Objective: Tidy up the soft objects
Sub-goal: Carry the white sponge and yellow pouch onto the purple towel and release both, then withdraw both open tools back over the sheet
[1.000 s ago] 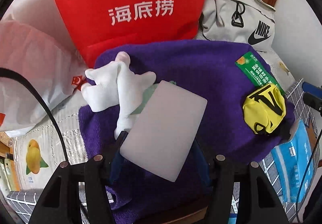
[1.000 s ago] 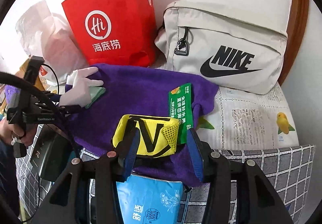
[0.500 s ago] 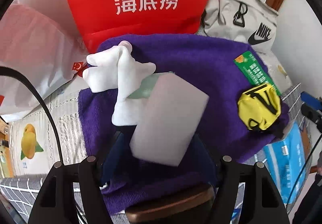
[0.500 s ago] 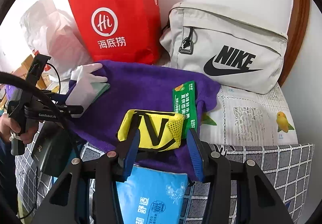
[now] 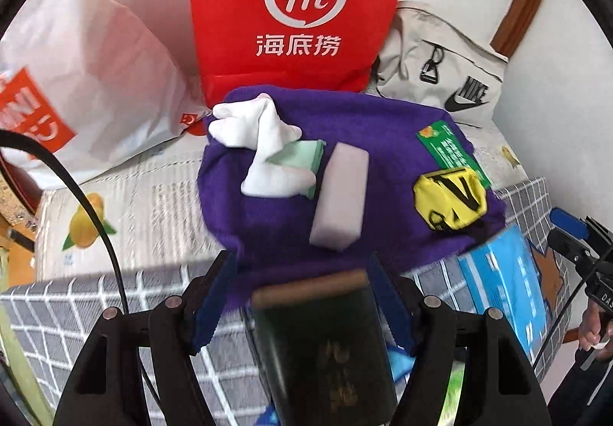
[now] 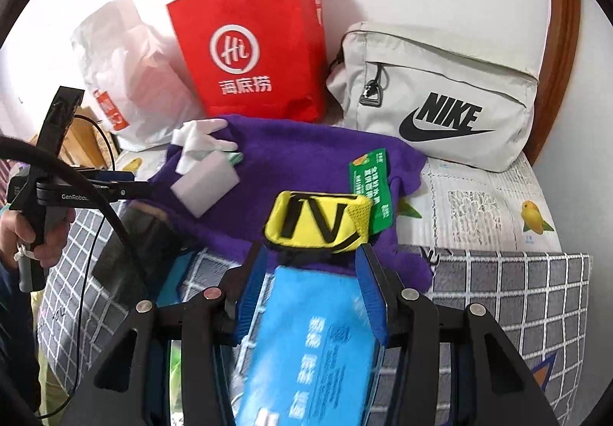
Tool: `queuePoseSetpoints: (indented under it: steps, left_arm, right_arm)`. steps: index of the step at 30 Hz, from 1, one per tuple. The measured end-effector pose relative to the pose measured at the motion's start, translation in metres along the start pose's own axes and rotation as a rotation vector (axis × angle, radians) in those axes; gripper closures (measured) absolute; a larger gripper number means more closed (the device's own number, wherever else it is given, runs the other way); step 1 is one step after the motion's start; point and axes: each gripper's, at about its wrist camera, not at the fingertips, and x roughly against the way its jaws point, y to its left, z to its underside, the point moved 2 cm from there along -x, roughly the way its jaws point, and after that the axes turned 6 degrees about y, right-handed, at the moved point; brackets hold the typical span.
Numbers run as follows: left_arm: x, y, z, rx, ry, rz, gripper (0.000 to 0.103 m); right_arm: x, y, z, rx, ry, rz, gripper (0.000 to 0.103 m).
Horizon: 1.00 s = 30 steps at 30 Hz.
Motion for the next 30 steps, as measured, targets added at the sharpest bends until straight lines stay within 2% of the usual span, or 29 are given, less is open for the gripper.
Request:
queuePoseSetpoints:
  steps: [7, 14, 24, 30]
  left_arm:
    - [0.035, -0.02, 0.047, -0.024, -0.051, 0.003, 0.033]
    - [0.051, -0.047, 0.097, -0.03, -0.08, 0.055, 0.033]
    - [0.049, -0.072, 0.155, -0.031, -0.074, 0.103, 0.033]
    - [0.036, -0.097, 0.167, -0.06, -0.053, 0.113, 0.033]
  right_arm:
    - [0.024, 0.02, 0.03, 0.009, -0.013, -0.017, 0.054]
    - [0.04, 0.033, 0.063, 0.006, -0.025, -0.032, 0.054]
    - [0.053, 0.034, 0.103, -0.011, -0.032, -0.022, 0.054]
    - [0.062, 0.03, 0.116, -0.016, -0.055, -0.001, 0.054]
